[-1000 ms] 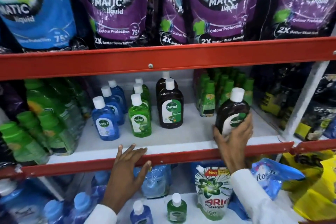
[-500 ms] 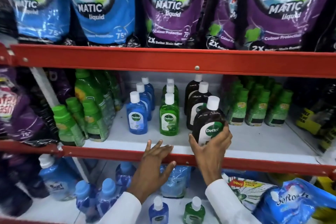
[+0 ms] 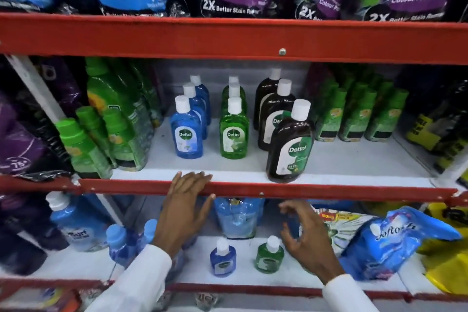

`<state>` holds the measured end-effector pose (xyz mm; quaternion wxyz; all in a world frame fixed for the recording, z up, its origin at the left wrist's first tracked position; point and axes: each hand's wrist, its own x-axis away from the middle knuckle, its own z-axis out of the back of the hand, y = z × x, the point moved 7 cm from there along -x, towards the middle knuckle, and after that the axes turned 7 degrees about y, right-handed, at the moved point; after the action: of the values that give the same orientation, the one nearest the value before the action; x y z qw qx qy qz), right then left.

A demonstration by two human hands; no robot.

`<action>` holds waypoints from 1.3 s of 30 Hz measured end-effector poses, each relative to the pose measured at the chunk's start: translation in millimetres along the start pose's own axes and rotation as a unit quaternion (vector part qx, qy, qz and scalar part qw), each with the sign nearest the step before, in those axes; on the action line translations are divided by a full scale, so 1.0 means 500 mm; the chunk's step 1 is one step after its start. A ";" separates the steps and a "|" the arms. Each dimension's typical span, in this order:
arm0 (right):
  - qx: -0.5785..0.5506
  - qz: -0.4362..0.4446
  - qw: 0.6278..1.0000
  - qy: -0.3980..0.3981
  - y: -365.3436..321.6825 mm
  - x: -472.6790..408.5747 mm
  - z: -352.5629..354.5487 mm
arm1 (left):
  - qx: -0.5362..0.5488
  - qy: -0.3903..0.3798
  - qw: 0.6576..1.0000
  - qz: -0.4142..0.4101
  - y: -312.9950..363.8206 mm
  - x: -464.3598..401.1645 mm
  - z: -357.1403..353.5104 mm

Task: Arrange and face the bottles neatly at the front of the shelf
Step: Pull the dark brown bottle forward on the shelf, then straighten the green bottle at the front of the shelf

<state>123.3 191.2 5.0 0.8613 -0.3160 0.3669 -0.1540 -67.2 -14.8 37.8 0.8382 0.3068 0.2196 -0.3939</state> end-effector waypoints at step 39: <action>0.110 0.056 0.989 -0.086 -0.289 -0.353 -0.057 | 0.053 0.000 0.995 0.084 -0.037 0.001 0.011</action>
<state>-22.8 157.8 179.1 0.9264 -0.2106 0.2894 -0.1166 -80.7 -27.9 34.9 0.8505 0.3684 0.1723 -0.3335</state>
